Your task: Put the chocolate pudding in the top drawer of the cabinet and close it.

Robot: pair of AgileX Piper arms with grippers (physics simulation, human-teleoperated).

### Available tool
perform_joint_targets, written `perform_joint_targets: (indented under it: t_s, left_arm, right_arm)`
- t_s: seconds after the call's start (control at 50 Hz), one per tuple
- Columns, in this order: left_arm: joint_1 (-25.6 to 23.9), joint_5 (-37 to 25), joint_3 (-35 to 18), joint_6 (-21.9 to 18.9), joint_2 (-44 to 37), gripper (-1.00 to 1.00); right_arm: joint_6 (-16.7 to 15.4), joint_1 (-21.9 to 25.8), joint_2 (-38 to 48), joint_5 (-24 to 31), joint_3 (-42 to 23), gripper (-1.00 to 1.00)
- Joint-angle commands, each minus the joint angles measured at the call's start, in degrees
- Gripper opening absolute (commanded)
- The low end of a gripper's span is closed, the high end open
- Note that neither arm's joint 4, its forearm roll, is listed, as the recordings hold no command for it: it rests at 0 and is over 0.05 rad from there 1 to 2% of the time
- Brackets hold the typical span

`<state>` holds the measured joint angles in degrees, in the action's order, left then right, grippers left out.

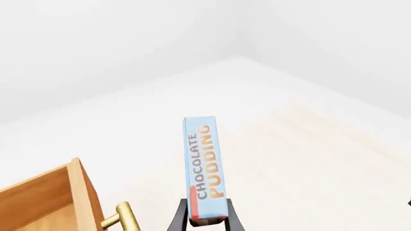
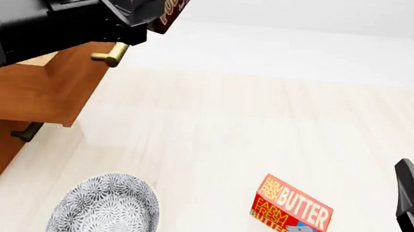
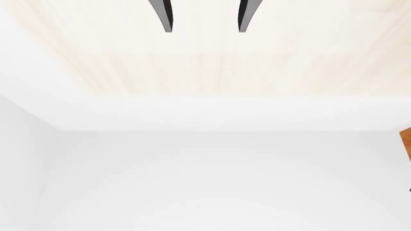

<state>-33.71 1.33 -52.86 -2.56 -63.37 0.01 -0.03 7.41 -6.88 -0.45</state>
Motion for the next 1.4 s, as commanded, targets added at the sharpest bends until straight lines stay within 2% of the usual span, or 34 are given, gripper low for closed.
perform_joint_targets:
  t_s: [0.02, 0.12, 0.16, 0.26, 0.5, 0.54, 0.56, 0.58, 0.68, 0.72, 0.78, 0.8, 0.84, 0.96, 1.4]
  left_arm:
    - [2.5, -4.5, -2.9, -1.8, 3.7, -1.00]
    - [4.5, -6.3, -4.1, -4.5, 4.7, -1.00]
    - [4.5, -7.0, -4.7, -4.0, 4.6, -1.00]
    - [6.7, -9.6, -5.5, -5.7, 6.6, -1.00]
    - [11.2, -15.9, -6.4, -5.7, 11.9, -1.00]
    - [11.8, -16.2, -6.1, -4.8, 12.5, -1.00]
    - [14.0, -17.0, -5.1, -5.4, 14.3, -1.00]
    - [14.0, -17.0, -5.1, -5.4, 14.3, -1.00]
    - [16.1, -21.3, -6.9, -5.7, 16.5, -1.00]
    - [16.5, -22.0, -7.3, -6.3, 16.4, -1.00]
    - [16.4, -22.9, -8.2, -5.1, 16.4, -1.00]
    - [16.7, -23.5, -9.0, -6.4, 16.3, -1.00]
    - [17.0, -24.8, -10.1, -5.5, 15.9, -1.00]
    - [18.7, -27.6, -11.6, -7.4, 15.7, -1.00]
    - [23.2, -32.9, -10.9, -5.6, 16.6, -1.00]
  right_arm:
    - [0.0, 0.0, 0.0, 0.0, 0.0, 1.00]
    - [0.0, 0.0, 0.0, 0.0, 0.0, 1.00]
    - [0.0, 0.0, 0.0, 0.0, 0.0, 1.00]
    - [0.0, 0.0, 0.0, 0.0, 0.0, 1.00]
    - [0.0, 0.0, 0.0, 0.0, 0.0, 1.00]
    - [0.0, 0.0, 0.0, 0.0, 0.0, 1.00]
    - [0.0, 0.0, 0.0, 0.0, 0.0, 1.00]
    - [0.0, 0.0, 0.0, 0.0, 0.0, 1.00]
    - [0.0, 0.0, 0.0, 0.0, 0.0, 1.00]
    - [0.0, 0.0, 0.0, 0.0, 0.0, 1.00]
    - [0.0, 0.0, 0.0, 0.0, 0.0, 1.00]
    - [0.0, 0.0, 0.0, 0.0, 0.0, 1.00]
    - [0.0, 0.0, 0.0, 0.0, 0.0, 1.00]
    - [0.0, 0.0, 0.0, 0.0, 0.0, 1.00]
    - [0.0, 0.0, 0.0, 0.0, 0.0, 1.00]
